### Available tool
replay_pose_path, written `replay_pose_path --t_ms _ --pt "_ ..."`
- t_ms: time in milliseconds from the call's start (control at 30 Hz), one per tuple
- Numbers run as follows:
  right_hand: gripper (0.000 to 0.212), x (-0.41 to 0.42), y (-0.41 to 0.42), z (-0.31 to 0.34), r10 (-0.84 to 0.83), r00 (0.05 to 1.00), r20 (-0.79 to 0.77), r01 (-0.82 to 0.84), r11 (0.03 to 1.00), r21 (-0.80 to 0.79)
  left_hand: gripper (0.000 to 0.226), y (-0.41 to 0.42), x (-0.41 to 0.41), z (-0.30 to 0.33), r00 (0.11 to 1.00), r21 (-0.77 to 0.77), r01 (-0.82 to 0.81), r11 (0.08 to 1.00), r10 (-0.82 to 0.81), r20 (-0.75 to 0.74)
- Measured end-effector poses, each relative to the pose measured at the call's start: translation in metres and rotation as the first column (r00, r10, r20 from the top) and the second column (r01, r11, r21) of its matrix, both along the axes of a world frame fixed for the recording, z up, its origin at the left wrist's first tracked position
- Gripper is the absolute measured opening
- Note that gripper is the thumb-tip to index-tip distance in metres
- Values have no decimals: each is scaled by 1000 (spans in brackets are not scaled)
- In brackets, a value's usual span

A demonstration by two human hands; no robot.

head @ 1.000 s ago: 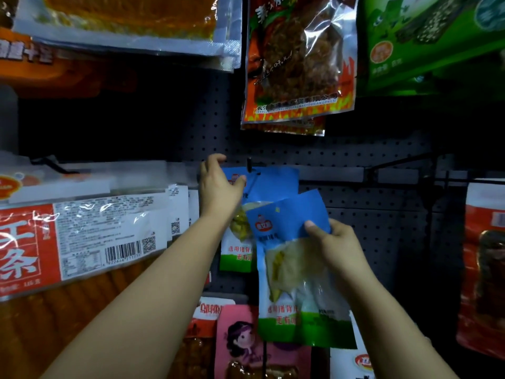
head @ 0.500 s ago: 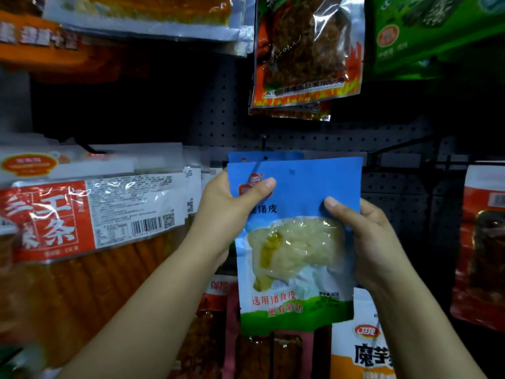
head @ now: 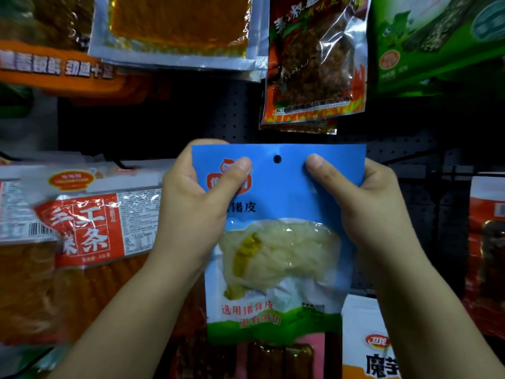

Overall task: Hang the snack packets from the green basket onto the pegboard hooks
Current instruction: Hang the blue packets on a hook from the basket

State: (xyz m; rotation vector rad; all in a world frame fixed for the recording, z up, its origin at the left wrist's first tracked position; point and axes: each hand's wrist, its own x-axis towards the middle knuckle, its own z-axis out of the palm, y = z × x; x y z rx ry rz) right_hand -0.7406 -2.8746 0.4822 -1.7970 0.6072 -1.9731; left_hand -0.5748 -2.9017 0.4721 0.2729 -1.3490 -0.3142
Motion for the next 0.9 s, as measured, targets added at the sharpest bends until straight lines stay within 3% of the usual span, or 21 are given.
replay_pose_path --t_ms 333,500,633,767,900 --pt "16 0 -13 7 -30 997 66 24 996 81 10 -14 1 13 997 73 25 997 -29 64" --pt "15 1 -26 5 -54 997 54 48 993 108 12 -29 2 7 999 143 42 989 -46 28" --pt "17 -2 -44 1 -126 991 40 120 985 124 20 -40 3 -2 997 149 -51 987 42 65" --pt "17 -6 -69 -2 -200 978 55 189 967 170 42 -54 -1 -28 985 279 -112 954 69 159" --pt "15 -8 -94 -2 -275 961 2 271 947 171 46 -72 -8 -42 960 347 -230 909 153 236"
